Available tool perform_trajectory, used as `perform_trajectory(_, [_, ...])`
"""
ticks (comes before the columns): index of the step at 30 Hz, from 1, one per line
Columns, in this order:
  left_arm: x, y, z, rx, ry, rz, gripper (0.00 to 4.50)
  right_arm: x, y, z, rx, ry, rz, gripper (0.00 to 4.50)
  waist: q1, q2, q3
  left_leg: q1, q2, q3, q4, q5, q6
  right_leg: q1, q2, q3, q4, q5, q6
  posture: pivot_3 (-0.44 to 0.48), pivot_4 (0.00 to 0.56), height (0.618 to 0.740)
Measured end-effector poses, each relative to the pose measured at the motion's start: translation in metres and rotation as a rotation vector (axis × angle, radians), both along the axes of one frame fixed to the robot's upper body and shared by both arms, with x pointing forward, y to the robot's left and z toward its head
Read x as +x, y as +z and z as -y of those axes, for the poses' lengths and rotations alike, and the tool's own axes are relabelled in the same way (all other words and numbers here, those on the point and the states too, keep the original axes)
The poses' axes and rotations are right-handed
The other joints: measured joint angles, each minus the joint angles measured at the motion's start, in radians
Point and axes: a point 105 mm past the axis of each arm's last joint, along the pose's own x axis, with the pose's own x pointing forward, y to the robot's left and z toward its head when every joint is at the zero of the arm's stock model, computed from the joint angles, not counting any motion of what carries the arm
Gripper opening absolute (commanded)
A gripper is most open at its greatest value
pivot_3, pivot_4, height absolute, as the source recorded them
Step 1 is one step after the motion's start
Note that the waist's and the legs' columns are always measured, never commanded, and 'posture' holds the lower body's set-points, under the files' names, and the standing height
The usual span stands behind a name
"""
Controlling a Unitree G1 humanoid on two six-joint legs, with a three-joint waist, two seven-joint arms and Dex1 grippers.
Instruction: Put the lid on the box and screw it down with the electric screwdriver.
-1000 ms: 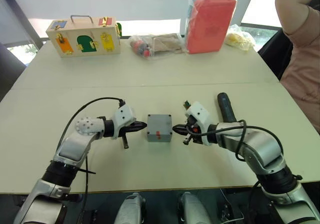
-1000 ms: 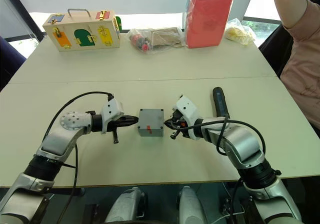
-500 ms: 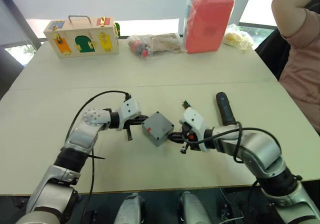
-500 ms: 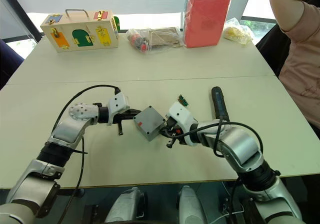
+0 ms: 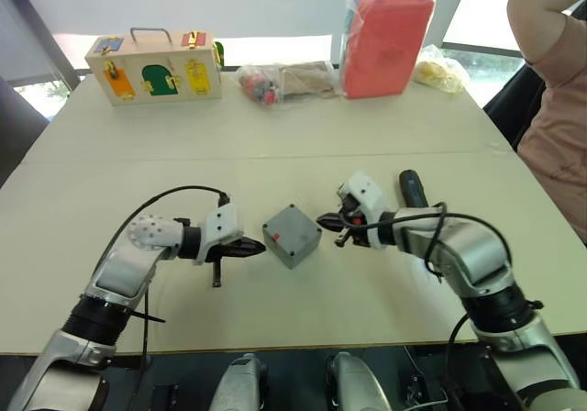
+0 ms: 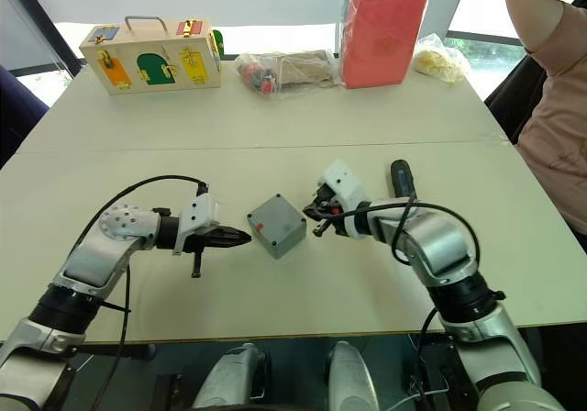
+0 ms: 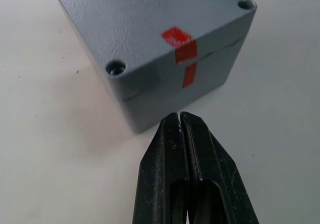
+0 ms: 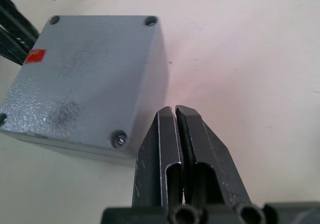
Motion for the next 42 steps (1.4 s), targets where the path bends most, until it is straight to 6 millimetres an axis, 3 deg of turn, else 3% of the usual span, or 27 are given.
perform_trajectory(17, [0.019,0.004,-0.001,0.010,0.044,0.043,0.00,-0.012,-0.008,0.000,-0.019,-0.004,-0.050,0.07,-0.001,0.000,0.000,0.000,0.000,0.000,0.000,0.000,0.000,0.000,0.001,0.000,0.001,0.000,0.000,0.000,0.150,0.730])
perform_trajectory(21, [0.011,0.005,0.000,0.020,0.001,0.037,0.00,-0.013,0.006,0.003,-0.006,-0.018,0.005,0.07,0.000,0.000,0.000,0.000,0.000,0.000,0.000,0.000,0.000,0.000,0.000,0.000,0.001,0.000,0.000,0.000,0.150,0.730])
perform_trajectory(25, [0.000,0.011,-0.013,0.041,-0.008,0.015,0.00,-0.007,0.030,0.034,0.044,-0.146,0.080,0.07,0.001,0.000,0.000,0.000,0.001,0.000,0.000,0.000,0.000,0.000,0.000,0.000,0.001,0.000,0.000,0.000,0.150,0.730])
perform_trajectory(28, [-0.003,0.022,-0.018,0.038,-0.004,0.030,0.00,-0.008,0.035,0.045,0.076,-0.196,0.100,1.02,0.000,0.000,0.000,0.000,0.001,-0.001,0.000,0.000,0.000,0.000,0.000,0.000,0.001,0.000,0.000,0.000,0.150,0.730])
perform_trajectory(29, [-0.005,0.029,-0.019,0.025,-0.007,0.041,0.00,-0.008,0.034,0.052,0.092,-0.225,0.092,1.31,0.000,0.000,0.000,0.000,0.001,0.000,0.000,0.000,0.000,0.000,0.000,0.000,0.001,0.000,0.000,0.000,0.150,0.730])
perform_trajectory(36, [-0.009,0.071,0.004,-0.084,-0.046,0.095,0.00,-0.005,-0.004,0.068,0.084,-0.314,0.032,1.31,-0.002,-0.001,0.000,0.001,-0.001,0.000,0.001,0.000,0.000,0.001,0.000,0.001,0.001,0.000,0.000,0.000,0.150,0.730])
perform_trajectory(42, [-0.009,0.071,0.007,-0.100,-0.034,0.086,0.00,0.004,-0.011,0.076,0.080,-0.366,0.051,1.31,-0.002,-0.001,-0.001,0.001,0.000,0.000,0.000,0.000,0.000,0.000,0.002,0.001,0.001,0.000,0.000,0.000,0.150,0.730])
